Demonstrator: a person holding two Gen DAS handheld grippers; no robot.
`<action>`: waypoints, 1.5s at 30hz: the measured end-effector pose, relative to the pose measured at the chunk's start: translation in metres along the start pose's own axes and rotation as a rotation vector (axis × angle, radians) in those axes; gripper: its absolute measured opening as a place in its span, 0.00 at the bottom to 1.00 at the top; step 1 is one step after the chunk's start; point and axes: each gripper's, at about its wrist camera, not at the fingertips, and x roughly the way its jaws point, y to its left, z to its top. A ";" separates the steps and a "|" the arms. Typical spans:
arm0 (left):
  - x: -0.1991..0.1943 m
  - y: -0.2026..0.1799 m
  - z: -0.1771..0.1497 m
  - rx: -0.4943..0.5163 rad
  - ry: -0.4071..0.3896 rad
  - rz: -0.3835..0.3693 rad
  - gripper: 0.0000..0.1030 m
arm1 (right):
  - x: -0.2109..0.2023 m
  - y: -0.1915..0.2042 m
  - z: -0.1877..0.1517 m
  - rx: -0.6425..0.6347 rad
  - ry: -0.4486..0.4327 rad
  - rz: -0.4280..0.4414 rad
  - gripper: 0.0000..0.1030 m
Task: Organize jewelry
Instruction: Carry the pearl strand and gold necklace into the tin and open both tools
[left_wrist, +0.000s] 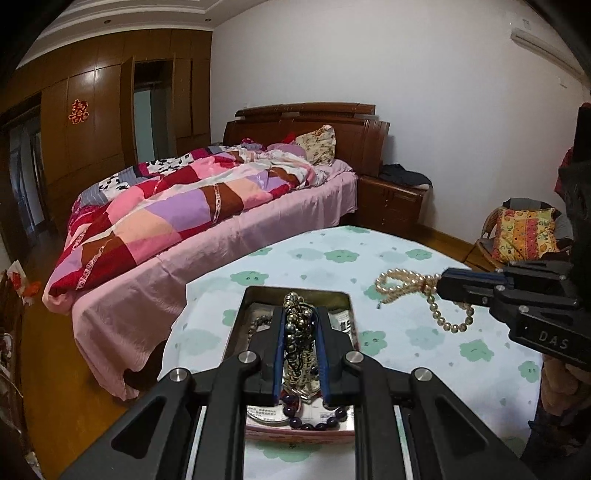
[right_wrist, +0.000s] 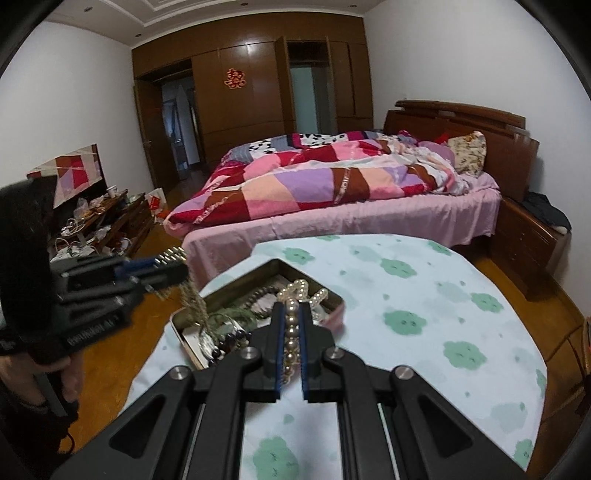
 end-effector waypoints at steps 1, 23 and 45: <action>0.001 0.001 -0.001 0.005 0.002 0.010 0.14 | 0.002 0.003 0.001 -0.006 0.000 0.003 0.08; 0.038 0.028 -0.018 -0.040 0.090 0.036 0.14 | 0.061 0.043 0.005 -0.066 0.061 0.036 0.08; 0.075 0.033 -0.043 -0.058 0.193 0.033 0.14 | 0.105 0.045 -0.028 -0.036 0.181 0.021 0.08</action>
